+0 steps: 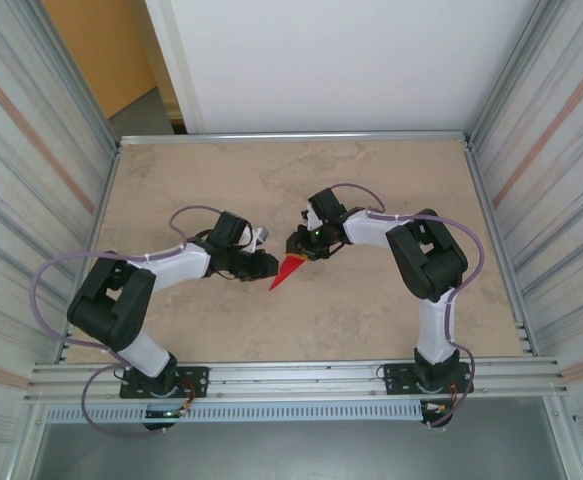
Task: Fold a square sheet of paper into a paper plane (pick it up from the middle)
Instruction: Fold the wing for the fifth time at the center of the table.
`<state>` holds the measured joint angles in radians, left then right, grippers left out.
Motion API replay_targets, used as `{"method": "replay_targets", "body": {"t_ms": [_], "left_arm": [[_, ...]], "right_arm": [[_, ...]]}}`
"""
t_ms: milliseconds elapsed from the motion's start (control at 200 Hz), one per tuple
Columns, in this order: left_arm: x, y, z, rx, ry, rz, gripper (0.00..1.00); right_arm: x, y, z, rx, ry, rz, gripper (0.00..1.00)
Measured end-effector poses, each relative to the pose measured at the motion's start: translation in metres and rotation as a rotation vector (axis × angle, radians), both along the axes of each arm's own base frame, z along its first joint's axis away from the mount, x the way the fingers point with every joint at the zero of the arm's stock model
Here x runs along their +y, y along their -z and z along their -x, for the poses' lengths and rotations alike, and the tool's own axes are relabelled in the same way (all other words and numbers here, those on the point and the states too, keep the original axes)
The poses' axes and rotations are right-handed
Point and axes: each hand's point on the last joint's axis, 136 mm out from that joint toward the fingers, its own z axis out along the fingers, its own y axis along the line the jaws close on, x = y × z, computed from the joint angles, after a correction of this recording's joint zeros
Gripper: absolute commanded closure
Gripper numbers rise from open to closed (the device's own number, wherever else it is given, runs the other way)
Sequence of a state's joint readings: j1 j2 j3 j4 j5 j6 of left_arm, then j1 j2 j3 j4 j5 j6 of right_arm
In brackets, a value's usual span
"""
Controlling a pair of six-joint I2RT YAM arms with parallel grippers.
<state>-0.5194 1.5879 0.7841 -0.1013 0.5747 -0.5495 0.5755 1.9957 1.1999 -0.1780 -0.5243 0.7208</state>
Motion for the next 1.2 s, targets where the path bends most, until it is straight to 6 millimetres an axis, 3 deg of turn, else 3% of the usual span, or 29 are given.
{"method": "replay_targets", "body": {"t_ms": [266, 506, 757, 1203], "left_arm": [[-0.017, -0.007, -0.011, -0.023, 0.015, 0.062, 0.87], [-0.037, 0.003, -0.017, 0.002, 0.054, 0.071, 0.91], [-0.036, 0.019, -0.018, 0.031, 0.048, 0.046, 0.92], [-0.027, 0.027, -0.024, 0.032, 0.011, 0.027, 0.93]], "right_arm": [[0.000, 0.000, 0.001, 0.002, -0.001, 0.002, 0.77], [0.000, 0.000, 0.001, 0.004, -0.001, 0.002, 0.82], [0.000, 0.000, 0.001, 0.005, -0.001, 0.003, 0.83], [-0.001, 0.000, 0.001, 0.005, 0.000, 0.003, 0.83]]}}
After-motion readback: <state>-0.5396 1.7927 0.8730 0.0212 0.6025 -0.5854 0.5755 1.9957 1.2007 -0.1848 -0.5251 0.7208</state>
